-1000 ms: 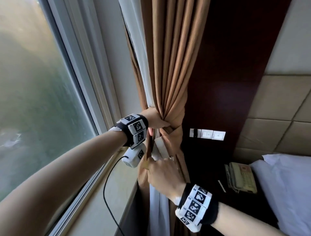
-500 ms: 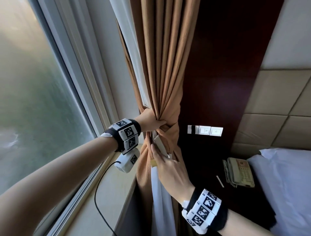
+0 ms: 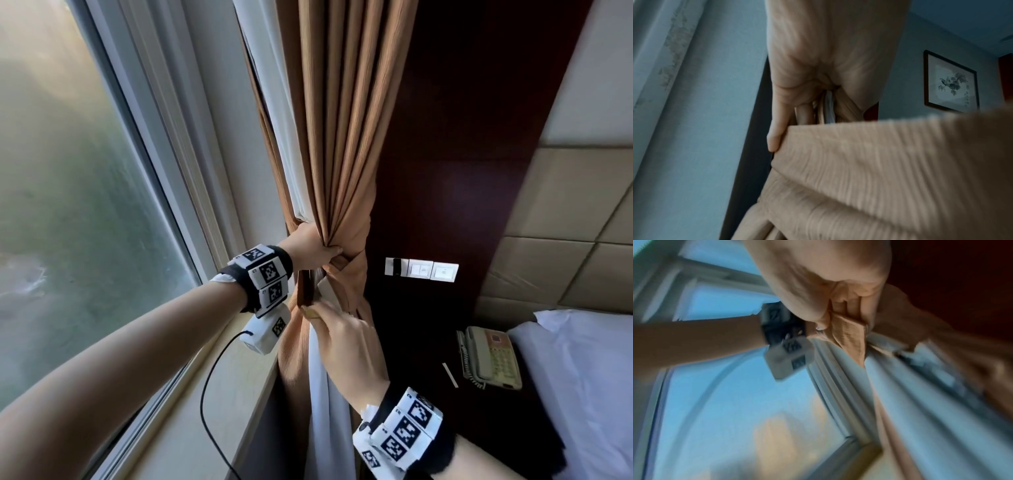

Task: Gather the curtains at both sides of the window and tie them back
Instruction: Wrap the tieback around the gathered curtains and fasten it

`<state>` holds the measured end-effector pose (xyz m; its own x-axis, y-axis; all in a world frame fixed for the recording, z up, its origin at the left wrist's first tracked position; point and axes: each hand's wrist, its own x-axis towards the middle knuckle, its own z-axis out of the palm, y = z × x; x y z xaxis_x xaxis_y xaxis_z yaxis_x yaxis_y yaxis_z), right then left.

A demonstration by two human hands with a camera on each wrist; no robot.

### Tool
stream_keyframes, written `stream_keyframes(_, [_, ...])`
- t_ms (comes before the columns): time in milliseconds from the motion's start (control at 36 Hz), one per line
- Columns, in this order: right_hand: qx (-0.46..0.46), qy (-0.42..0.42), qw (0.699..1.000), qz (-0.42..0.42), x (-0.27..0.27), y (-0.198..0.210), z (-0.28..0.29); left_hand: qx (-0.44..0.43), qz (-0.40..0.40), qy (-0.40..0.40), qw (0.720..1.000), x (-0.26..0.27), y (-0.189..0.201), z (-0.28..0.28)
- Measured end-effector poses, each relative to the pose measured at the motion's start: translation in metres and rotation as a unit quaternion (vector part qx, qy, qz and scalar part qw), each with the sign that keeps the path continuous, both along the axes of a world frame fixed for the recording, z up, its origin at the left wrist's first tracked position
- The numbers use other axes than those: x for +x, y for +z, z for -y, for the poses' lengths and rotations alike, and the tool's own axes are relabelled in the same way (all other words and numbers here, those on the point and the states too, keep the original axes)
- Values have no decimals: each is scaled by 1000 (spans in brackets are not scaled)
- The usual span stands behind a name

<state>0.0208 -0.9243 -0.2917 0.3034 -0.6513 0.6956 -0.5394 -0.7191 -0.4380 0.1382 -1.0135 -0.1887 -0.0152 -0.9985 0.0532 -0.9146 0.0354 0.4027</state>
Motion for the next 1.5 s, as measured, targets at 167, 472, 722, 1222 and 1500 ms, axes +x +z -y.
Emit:
stream_keyframes(167, [275, 144, 936, 167, 7, -10, 21, 9, 12, 14, 1000, 4, 0, -4])
stream_keyframes(472, [306, 143, 931, 141, -6, -34, 68, 0, 18, 15, 1000, 3, 0, -1])
stream_keyframes(722, [273, 123, 949, 104, -7, -33, 71, 9, 14, 16, 1000, -3, -3, 2])
stream_keyframes(1222, [322, 46, 921, 216, 13, -34, 79, -18, 30, 24, 999, 3, -4, -4])
stream_keyframes(1500, [311, -11, 917, 248, 18, -36, 80, -15, 36, 25, 999, 2, -4, -3])
